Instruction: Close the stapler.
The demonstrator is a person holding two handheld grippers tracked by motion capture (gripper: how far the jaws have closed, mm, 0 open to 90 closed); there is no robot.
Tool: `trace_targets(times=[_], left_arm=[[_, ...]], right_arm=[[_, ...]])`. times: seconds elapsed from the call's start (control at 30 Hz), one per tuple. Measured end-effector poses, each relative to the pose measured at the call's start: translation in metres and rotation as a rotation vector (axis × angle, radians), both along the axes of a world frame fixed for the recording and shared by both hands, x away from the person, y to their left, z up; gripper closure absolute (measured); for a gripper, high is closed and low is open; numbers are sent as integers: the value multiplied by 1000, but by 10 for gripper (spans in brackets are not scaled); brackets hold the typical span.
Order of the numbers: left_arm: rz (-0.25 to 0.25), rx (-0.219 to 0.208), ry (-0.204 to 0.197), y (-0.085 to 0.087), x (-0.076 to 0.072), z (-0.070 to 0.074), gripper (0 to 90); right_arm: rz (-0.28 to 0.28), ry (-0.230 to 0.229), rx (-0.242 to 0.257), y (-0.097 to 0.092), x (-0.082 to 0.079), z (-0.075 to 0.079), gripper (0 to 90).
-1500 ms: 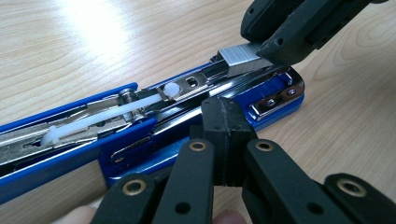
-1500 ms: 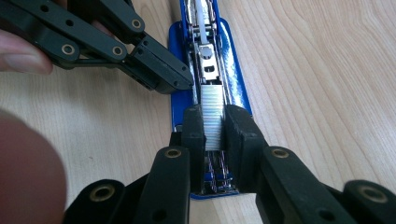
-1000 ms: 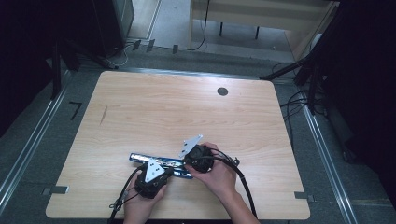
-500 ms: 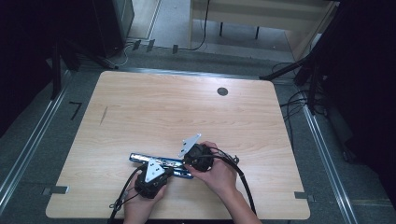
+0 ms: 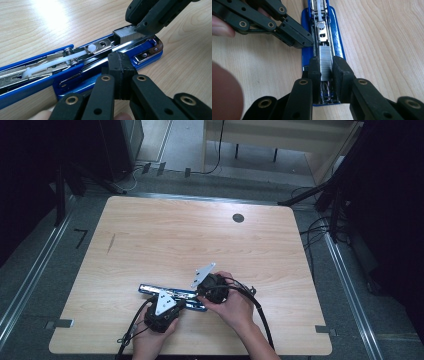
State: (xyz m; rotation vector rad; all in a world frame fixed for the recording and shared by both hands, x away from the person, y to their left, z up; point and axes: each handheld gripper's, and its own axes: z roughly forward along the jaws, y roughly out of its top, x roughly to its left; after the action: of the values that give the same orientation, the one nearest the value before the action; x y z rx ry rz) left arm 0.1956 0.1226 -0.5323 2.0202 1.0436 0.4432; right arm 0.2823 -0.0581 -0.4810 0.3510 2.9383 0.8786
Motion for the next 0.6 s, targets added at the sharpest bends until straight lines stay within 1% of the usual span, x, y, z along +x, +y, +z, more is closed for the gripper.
trace_targets(times=[0.17,0.2,0.23,0.27,0.33,0.4,0.43,0.53,0.6], left_arm=[[0,-1,-1,0,0,0,900],[1,1,-1,0,0,0,900],[0,-1,-1,0,0,0,900],[-1,-1,0,0,0,0,900],[0,-1,-2,0,0,0,900],[-1,-1,-1,0,0,0,900],[-1,-1,-1,0,0,0,900],[-1,0,-2,0,0,0,900],[0,-2,-3,0,0,0,900]], right_arm=[[0,9,-1,0,0,0,794],[1,16,-1,0,0,0,822],[2,9,4,0,0,0,839],[0,8,3,0,0,1,840],[3,5,3,0,0,0,819],[1,-3,6,0,-1,0,743],[-2,-15,6,0,-2,-1,730],[8,-28,-9,0,-4,-5,724],[10,-53,-16,1,-7,-7,720]])
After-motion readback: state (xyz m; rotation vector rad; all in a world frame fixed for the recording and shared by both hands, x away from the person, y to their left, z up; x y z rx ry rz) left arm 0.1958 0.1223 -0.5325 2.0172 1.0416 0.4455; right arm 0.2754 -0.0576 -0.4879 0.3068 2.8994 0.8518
